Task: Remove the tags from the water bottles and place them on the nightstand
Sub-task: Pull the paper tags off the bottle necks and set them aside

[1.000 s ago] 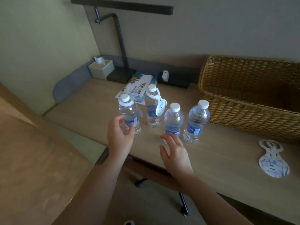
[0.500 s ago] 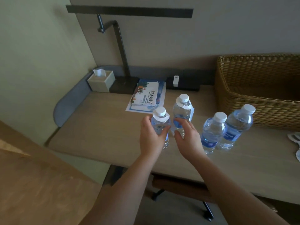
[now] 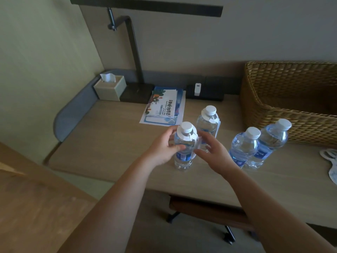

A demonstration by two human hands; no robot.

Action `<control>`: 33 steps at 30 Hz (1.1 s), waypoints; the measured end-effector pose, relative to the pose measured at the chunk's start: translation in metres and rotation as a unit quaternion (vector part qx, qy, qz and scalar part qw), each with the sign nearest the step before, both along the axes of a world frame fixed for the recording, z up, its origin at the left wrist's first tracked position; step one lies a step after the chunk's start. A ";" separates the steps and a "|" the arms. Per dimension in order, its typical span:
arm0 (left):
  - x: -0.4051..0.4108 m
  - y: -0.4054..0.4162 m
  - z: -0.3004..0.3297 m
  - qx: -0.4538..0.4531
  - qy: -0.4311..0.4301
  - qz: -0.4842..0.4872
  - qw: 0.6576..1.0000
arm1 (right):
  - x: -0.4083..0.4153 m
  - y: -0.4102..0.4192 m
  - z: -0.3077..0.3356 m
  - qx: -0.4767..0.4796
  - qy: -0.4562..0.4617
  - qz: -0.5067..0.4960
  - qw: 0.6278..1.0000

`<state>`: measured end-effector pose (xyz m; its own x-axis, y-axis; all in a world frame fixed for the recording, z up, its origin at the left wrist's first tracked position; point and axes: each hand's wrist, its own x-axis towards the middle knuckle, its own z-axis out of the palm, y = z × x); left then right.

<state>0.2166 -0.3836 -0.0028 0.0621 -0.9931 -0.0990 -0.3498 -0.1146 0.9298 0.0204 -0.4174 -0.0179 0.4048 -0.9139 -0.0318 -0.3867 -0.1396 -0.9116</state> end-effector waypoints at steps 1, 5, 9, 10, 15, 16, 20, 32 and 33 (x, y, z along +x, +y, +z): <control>0.000 0.000 0.001 0.001 -0.001 -0.007 1.000 | -0.001 -0.001 0.000 0.002 0.003 -0.005 1.000; 0.001 -0.001 -0.001 0.005 -0.016 -0.013 1.000 | -0.007 -0.001 0.002 -0.002 0.014 -0.044 0.999; -0.004 0.003 -0.001 -0.003 -0.018 0.004 1.000 | -0.017 0.004 0.013 0.039 -0.063 -0.028 0.997; -0.006 0.005 0.001 -0.007 -0.017 0.012 1.000 | -0.018 0.005 0.020 0.050 -0.086 -0.020 0.995; -0.018 0.011 0.002 -0.014 -0.016 0.055 0.998 | -0.019 0.001 0.051 0.053 -0.160 0.006 0.986; -0.021 0.012 0.003 -0.013 -0.023 0.061 0.998 | -0.020 0.000 0.056 0.049 -0.169 0.008 0.984; -0.032 0.017 0.000 -0.030 -0.039 0.086 0.995 | -0.034 -0.001 0.071 0.020 -0.189 -0.009 0.982; -0.093 0.024 -0.015 -0.113 -0.079 0.258 0.956 | -0.191 0.008 0.058 0.022 -0.276 -0.244 0.930; -0.098 0.025 -0.016 -0.124 -0.085 0.270 0.951 | -0.207 0.009 0.050 0.034 -0.279 -0.270 0.921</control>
